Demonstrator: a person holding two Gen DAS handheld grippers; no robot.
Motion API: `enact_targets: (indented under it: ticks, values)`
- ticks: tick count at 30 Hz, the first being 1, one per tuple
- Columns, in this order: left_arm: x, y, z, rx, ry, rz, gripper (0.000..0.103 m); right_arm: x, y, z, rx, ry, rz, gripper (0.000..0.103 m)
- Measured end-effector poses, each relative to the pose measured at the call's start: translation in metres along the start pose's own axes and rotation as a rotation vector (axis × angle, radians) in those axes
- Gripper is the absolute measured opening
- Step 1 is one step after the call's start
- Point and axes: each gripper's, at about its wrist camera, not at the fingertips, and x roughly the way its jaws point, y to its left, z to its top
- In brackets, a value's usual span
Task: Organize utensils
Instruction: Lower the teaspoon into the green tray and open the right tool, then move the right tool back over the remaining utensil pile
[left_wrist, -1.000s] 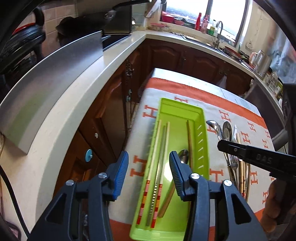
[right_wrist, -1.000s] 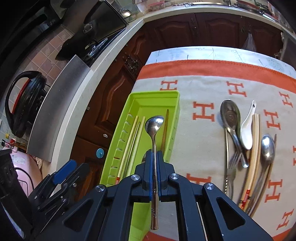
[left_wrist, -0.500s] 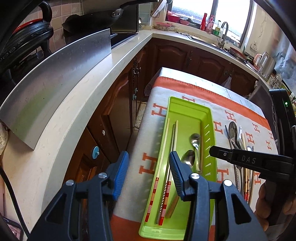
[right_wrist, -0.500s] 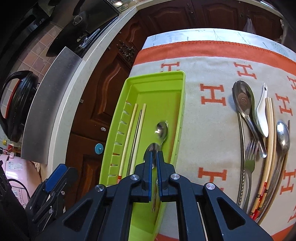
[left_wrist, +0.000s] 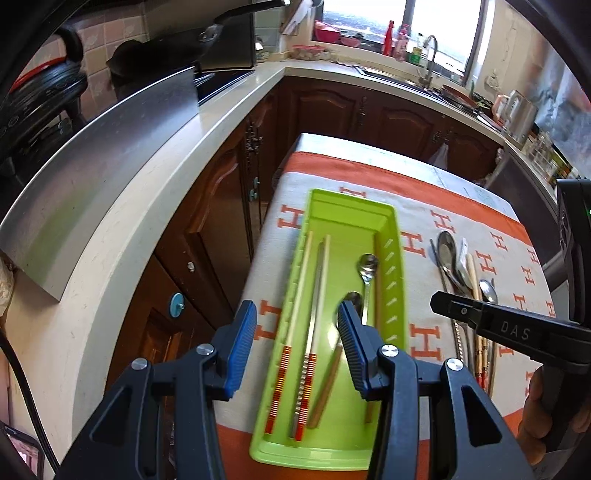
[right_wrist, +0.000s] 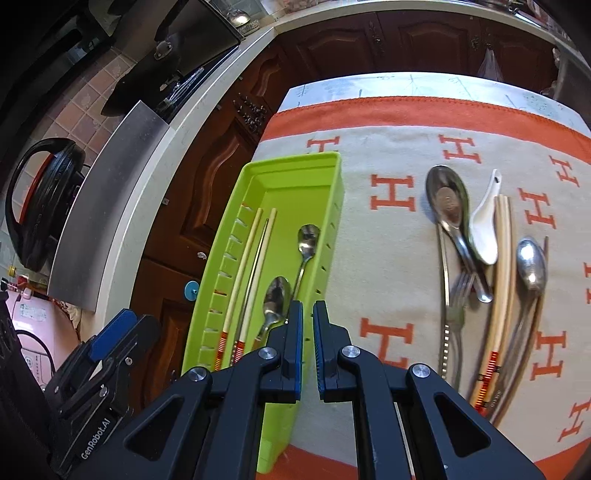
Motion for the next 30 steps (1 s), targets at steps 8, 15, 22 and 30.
enact_targets:
  ticks: [8,15,22,30]
  values:
    - [-0.01,-0.041,-0.002,0.07,0.002,-0.046,0.044,-0.047,-0.041,-0.013,0.015,-0.065,0.002,0.006]
    - [-0.01,-0.084,-0.003,0.131,0.021,-0.081,0.044,-0.093,-0.092,-0.025,0.043,-0.125,-0.01,0.006]
    - [0.004,-0.129,0.002,0.176,0.055,-0.113,0.044,-0.118,-0.159,-0.03,0.136,-0.159,-0.003,0.011]
    - [0.045,-0.164,0.019,0.149,0.11,-0.174,0.044,-0.095,-0.22,-0.027,0.256,-0.13,0.085,0.013]
